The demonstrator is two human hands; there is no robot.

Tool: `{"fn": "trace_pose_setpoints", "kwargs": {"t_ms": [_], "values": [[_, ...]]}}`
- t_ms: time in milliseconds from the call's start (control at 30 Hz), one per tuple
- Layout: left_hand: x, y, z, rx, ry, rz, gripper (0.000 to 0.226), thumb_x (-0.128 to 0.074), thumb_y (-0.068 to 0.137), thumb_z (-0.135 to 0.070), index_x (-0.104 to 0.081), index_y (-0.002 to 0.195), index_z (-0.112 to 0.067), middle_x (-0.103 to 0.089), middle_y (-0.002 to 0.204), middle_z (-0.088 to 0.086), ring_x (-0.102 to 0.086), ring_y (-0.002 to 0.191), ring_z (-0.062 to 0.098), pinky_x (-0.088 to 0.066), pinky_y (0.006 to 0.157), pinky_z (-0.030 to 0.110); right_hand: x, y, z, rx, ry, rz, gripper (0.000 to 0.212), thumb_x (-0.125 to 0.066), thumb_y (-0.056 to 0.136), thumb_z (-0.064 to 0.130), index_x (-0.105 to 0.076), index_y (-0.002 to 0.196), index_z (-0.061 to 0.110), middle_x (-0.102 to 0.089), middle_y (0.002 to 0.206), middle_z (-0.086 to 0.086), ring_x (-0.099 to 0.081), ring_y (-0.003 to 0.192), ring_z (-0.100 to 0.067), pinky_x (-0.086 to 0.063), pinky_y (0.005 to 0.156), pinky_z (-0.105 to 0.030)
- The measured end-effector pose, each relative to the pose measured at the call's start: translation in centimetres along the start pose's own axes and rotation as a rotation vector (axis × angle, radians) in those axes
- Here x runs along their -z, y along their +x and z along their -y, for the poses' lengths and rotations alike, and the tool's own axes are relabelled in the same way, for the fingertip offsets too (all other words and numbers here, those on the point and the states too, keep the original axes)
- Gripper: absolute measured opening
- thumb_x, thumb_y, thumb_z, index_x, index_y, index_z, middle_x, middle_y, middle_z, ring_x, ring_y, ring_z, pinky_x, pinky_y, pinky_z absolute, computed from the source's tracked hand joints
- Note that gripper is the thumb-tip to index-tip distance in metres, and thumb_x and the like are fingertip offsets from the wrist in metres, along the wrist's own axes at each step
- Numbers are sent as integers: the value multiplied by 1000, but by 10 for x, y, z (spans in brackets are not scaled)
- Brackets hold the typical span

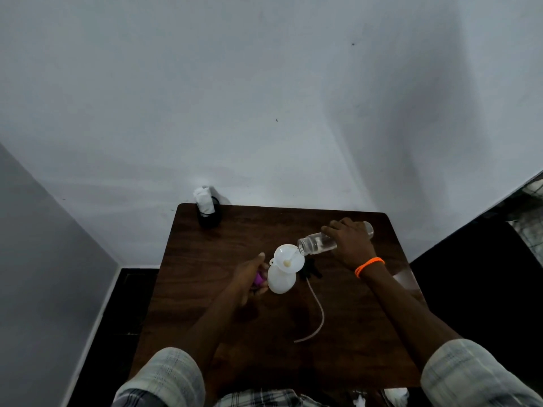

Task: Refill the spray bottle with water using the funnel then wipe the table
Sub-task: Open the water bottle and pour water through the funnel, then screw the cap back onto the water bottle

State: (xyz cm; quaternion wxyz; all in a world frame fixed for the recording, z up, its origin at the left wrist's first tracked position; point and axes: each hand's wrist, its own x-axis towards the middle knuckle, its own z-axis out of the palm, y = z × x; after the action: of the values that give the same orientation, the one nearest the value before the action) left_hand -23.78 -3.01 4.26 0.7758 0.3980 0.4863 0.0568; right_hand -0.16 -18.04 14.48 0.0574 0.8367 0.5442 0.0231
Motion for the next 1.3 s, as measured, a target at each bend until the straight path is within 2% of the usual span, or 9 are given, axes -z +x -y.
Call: {"fn": "trace_pose_setpoints", "kwargs": {"t_ms": [133,233,400,500,600,733,900,1067,1300], "values": [[6,0,-3,22,-70,-95,54,-43,101,-51,-66,98,-3,-64,68,10,-58,50,20,-36,37,21,-2,1,2,-2,-38,20,53,-78,67,20,-69,119,24,-69,109,-1,-60,98,-31,-49,79,-46],[13,3,-5,24,-91,-127,47,-37,103,-38,-65,102,0,-65,70,13,-58,49,21,-36,39,23,-2,2,3,0,-40,13,52,-77,68,21,-69,120,24,-69,112,-1,-60,100,-31,-49,80,-47],[12,8,-17,-12,-92,-183,31,-61,96,-27,-61,110,1,-61,93,17,-60,69,25,-53,56,36,-2,2,5,-17,-19,16,52,-73,73,21,-66,125,25,-68,116,0,-58,104,-30,-48,83,-46],[12,10,-24,-80,-21,-202,31,-77,84,-28,-65,96,-1,-67,96,19,-63,74,25,-59,74,42,-1,3,7,-28,25,24,54,-73,75,24,-64,129,25,-67,121,1,-58,108,-30,-48,84,-45],[10,8,-33,-192,-35,-175,52,-89,71,-27,-66,104,6,-70,91,17,-65,70,20,-57,56,28,-1,6,10,-50,132,29,59,-76,76,35,-62,132,25,-66,126,1,-57,110,-30,-50,85,-43],[-5,-3,-59,-333,-127,-136,55,-94,61,-17,-66,104,2,-73,102,21,-71,75,20,-57,68,28,-2,8,14,-109,338,-32,64,-81,72,36,-64,131,19,-67,125,-4,-58,108,-32,-52,87,-45],[-33,-34,-100,-535,-183,-29,44,-88,71,-9,-66,108,2,-72,93,16,-67,76,24,-58,64,31,-6,17,16,-166,559,-117,74,-78,58,40,-67,128,15,-71,120,-7,-65,106,-31,-50,90,-38],[-49,-43,-132,-817,112,62,40,-86,75,-16,-72,113,-14,-76,99,6,-72,87,19,-59,82,30,20,24,34,-179,760,-195,37,-81,54,32,-73,89,24,-68,73,11,-65,68,-10,-45,61,-25],[-53,-43,-161,-997,440,176,39,-83,79,-15,-72,117,-18,-74,113,-4,-70,103,15,-54,93,28,33,34,50,-185,866,-191,50,-87,51,33,-76,99,27,-74,83,10,-68,75,-4,-53,67,-24]]}}
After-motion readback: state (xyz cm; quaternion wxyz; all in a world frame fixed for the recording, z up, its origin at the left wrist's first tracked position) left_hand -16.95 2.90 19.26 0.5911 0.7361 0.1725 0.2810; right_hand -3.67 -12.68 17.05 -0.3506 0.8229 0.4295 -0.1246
